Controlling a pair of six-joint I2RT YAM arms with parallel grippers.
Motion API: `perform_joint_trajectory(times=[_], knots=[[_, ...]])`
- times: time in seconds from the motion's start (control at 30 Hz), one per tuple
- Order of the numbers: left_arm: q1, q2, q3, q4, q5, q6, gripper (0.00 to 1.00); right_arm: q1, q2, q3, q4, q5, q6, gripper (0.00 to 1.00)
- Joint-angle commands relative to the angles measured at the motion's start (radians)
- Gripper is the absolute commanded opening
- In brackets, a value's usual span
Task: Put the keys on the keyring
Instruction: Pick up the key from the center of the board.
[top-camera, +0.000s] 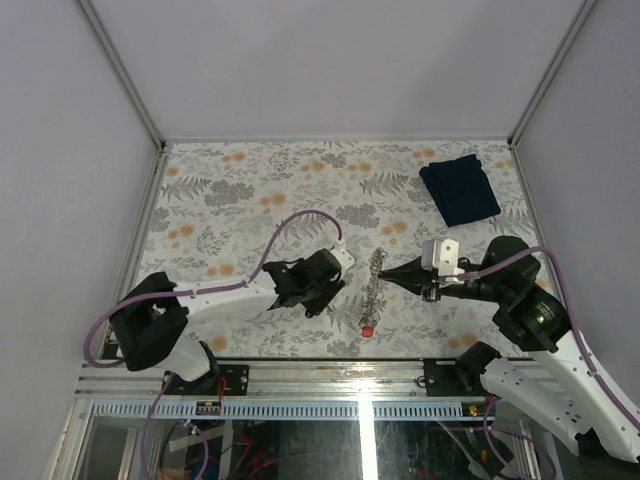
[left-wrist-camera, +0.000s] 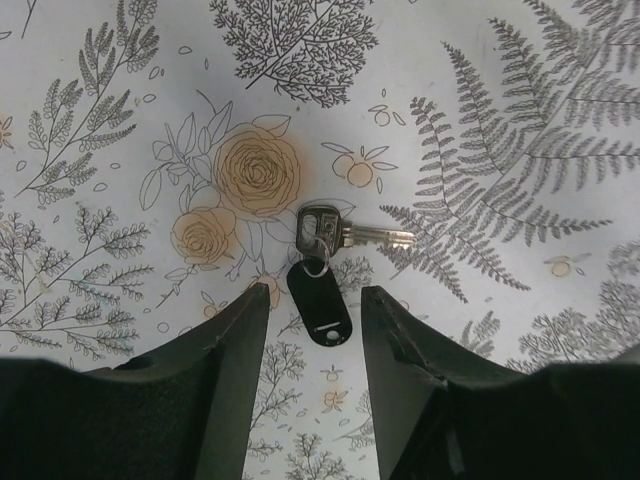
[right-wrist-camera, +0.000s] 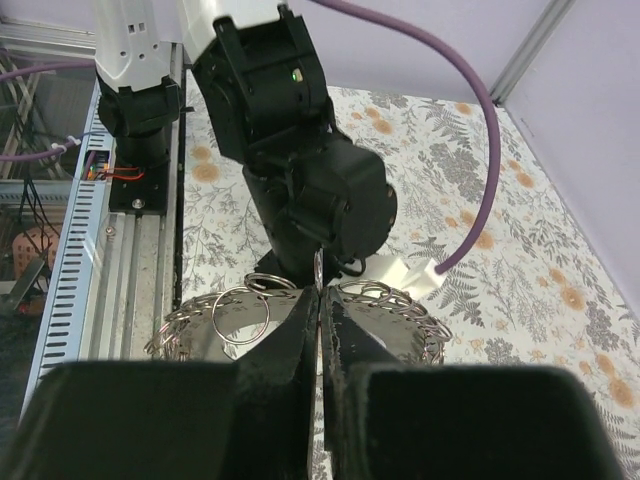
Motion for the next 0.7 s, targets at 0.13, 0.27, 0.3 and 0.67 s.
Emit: perform_joint_trajectory(times=[0.13, 0.27, 0.3, 0.67], knots=[[-0.067, 0.11, 0.072, 0.066, -0.146, 0.034, 0.43, 0.007, -0.03, 0.031, 0.032, 0.031, -0.007, 0.0], [-0.08, 0.137, 0.079, 0.066, -0.151, 0.043, 0.41, 0.007, -0.031, 0.031, 0.031, 0.034, -0.007, 0.0], [-0.082, 0.144, 0.078, 0.066, -0.156, 0.047, 0.4, 0.007, -0.03, 0.031, 0.032, 0.033, -0.008, 0.0], [-0.084, 0.171, 0.068, 0.052, -0.2, 0.079, 0.29, 0.007, -0.015, 0.032, 0.044, 0.016, 0.0, 0.0]])
